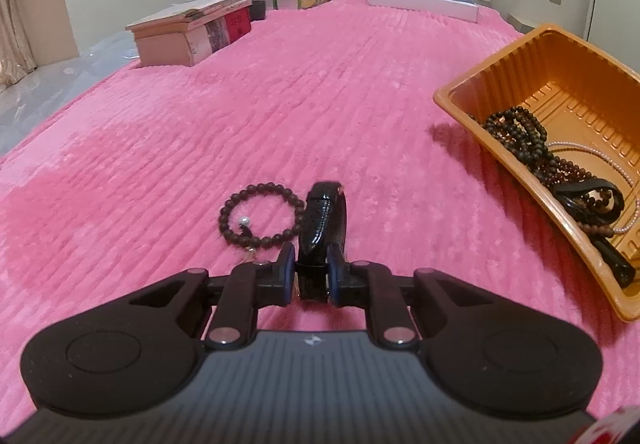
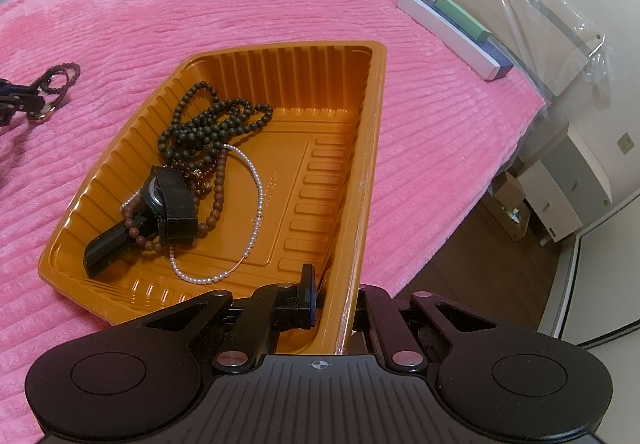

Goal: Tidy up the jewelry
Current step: 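Carry the black strap watch into the orange tray and open the left tool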

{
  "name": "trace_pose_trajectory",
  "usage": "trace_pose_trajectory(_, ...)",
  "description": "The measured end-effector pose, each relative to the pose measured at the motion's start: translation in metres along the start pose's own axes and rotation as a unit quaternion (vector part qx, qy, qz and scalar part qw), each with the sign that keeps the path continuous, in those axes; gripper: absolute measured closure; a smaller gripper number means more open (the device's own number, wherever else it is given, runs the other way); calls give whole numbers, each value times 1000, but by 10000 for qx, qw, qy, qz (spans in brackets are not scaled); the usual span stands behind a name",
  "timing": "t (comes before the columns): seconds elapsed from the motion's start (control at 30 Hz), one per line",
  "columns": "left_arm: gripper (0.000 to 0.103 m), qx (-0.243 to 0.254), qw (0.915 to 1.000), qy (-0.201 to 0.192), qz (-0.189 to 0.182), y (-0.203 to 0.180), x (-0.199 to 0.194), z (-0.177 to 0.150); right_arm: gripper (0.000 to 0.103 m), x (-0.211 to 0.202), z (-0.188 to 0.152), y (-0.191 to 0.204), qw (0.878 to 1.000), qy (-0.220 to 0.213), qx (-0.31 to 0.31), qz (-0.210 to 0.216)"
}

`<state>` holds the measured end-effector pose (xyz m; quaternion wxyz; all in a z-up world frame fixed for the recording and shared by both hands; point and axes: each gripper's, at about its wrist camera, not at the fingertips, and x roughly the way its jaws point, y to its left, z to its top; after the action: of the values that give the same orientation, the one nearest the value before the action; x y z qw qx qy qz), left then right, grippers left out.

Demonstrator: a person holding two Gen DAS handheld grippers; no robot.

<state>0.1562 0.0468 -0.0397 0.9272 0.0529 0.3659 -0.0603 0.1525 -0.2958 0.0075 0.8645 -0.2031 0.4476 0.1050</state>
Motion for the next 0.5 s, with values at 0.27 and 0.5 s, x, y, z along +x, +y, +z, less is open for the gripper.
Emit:
trace_pose_trajectory(0.27, 89, -131, 9999, 25, -58, 6, -22, -6, 99, -1, 0, 0, 10000, -1, -5, -1)
trace_pose_trajectory(0.5, 89, -143, 9998, -25, -133, 0, -32, -7, 99, -1, -1, 0, 10000, 0, -7, 1)
